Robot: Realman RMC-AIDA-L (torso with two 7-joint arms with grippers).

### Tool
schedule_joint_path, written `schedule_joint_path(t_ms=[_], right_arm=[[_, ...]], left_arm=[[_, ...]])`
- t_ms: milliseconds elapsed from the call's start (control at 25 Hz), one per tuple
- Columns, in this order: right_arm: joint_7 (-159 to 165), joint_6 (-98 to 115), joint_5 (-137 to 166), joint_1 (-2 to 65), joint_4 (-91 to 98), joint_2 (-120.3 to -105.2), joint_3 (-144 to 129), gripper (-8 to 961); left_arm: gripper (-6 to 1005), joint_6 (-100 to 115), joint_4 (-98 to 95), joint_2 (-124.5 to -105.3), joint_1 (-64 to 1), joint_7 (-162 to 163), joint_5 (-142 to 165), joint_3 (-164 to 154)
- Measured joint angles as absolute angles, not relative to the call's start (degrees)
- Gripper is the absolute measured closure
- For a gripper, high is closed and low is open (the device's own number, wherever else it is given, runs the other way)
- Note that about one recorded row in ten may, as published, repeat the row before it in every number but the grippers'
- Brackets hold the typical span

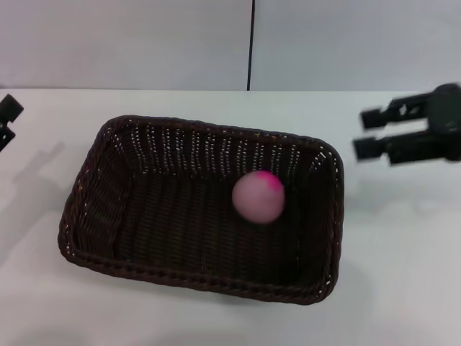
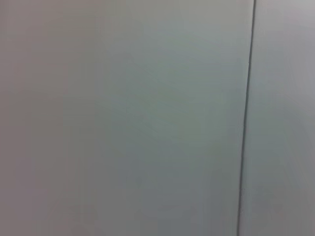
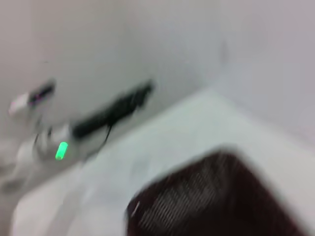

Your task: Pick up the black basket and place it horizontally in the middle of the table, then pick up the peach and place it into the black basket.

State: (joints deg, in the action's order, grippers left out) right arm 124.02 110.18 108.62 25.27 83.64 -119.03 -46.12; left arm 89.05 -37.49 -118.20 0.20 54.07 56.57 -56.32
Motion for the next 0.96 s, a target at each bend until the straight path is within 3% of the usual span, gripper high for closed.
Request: schedule_joint_path(t_ms=[80,160,240,280,480,600,960], right_arm=[[121.1,107.4,105.7,22.6,82.6,-119.11,-45.1,479],[113.1,100.4,98.2,17.0,77.3,-119.23,-44.5,369],[95.8,93.0,82.8,12.1,62.0,-119.16,-44.0,259],[95.8,93.0,82.8,12.1,62.0,-119.16,-44.0,243],[59.4,93.4,60.2,13.3,27.2,-119.06,-38.6,161],[37.5,93.8,48.6,17.1,7.8,-119.31,-37.3,161],[25.8,91.9,39.8,21.7,-3.5,-119.49,-37.3,161]], left_arm=[[290,89.4,-36.3,-118.21,0.2,52.4,56.6,-55.8],[290,89.9,-34.0,-118.22,0.0,49.6,56.5,-54.1],[290,90.7,-30.8,-118.21,-0.5,46.6,56.4,-51.4],[290,91.0,-29.1,-118.21,-0.9,45.3,56.4,-49.8],[290,91.7,-23.6,-118.16,-2.4,40.5,56.4,-44.3],[290,91.6,-19.5,-118.35,-3.6,37.2,56.4,-40.3],[290,93.8,-8.7,-118.49,-5.4,29.3,56.4,-32.6]])
